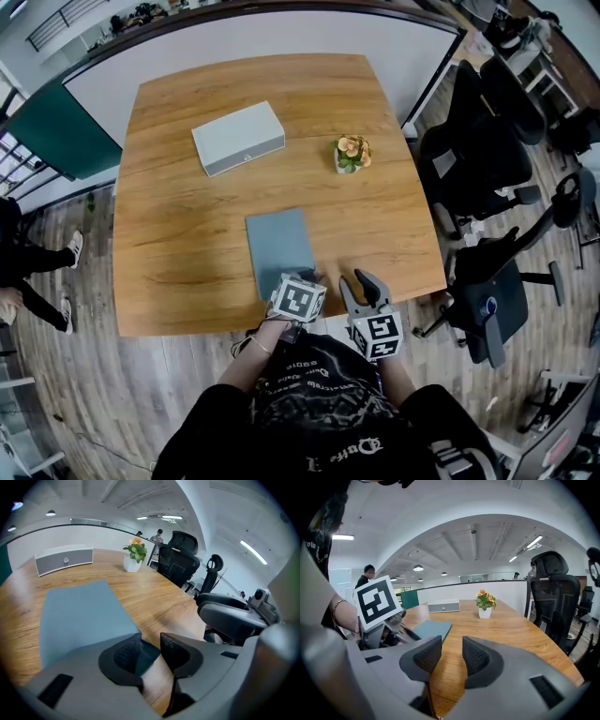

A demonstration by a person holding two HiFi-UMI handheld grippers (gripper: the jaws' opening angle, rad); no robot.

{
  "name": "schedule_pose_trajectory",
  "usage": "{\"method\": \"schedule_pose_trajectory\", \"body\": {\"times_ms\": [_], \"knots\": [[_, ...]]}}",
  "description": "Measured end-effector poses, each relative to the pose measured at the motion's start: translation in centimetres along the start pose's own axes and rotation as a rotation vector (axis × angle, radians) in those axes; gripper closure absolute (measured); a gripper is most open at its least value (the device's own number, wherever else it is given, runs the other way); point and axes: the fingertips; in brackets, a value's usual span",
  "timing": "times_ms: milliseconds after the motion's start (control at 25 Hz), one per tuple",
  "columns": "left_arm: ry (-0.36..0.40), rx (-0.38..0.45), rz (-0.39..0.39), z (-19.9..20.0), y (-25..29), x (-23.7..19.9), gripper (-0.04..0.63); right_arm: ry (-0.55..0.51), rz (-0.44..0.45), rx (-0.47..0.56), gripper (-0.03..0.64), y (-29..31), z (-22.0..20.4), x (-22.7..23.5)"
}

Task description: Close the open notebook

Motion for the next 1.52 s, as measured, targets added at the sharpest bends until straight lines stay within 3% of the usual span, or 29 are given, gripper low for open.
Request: {"method": "schedule_pose_trajectory", "body": {"times_ms": [40, 120, 200, 320, 440, 480, 640, 760, 880, 1120, 1520], "knots": [[0.018, 0.015, -0.025, 0.0, -0.2, 0.6, 0.443, 0.001, 0.001, -0.002, 0.472, -0.1, -0.1, 0.0], [0.051, 0.045, -0.069, -0.1, -0.7, 1.7, 0.312, -0.001, 0.001, -0.004, 0.472, -0.3, -0.3, 0.0], [0.086, 0.061, -0.070, -0.3, -0.7, 2.2, 0.279, -0.001, 0.004, -0.004, 0.472, -0.3, -0.4, 0.0], [0.119, 0.079, -0.041, -0.3, -0.2, 2.0, 0.279, 0.004, 0.012, -0.003, 0.472, -0.2, -0.5, -0.2], [0.095, 0.095, -0.030, -0.2, -0.2, 1.4, 0.314, 0.008, 0.020, -0.004, 0.472, -0.2, -0.9, -0.3], [0.086, 0.094, -0.035, -0.2, -0.2, 1.2, 0.343, 0.008, 0.023, -0.002, 0.472, -0.2, -0.9, -0.4], [0.058, 0.064, -0.080, -0.3, -0.4, 1.5, 0.339, 0.006, 0.022, 0.005, 0.472, -0.5, -0.9, -0.5], [0.023, 0.096, -0.094, 0.2, -1.1, 1.4, 0.339, -0.005, 0.017, 0.010, 0.472, -0.7, -0.9, -0.2], [-0.012, 0.150, -0.067, 0.1, -2.0, 0.9, 0.382, -0.014, 0.022, 0.001, 0.471, -0.7, -1.2, -0.7], [-0.118, 0.319, -0.016, 1.2, -5.3, -1.4, 0.382, -0.033, 0.065, 0.019, 0.469, 0.1, 0.2, -1.6], [-0.256, 0.617, 0.225, 1.4, -14.0, -10.5, 0.411, -0.160, 0.105, 0.071, 0.468, 2.0, 4.6, -2.4]]}}
Point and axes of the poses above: the fingertips, and each gripper's own axes: y forward along the fingers, x to its right, z out of its top, and after that the axes turned 14 degrees about z, right-handed
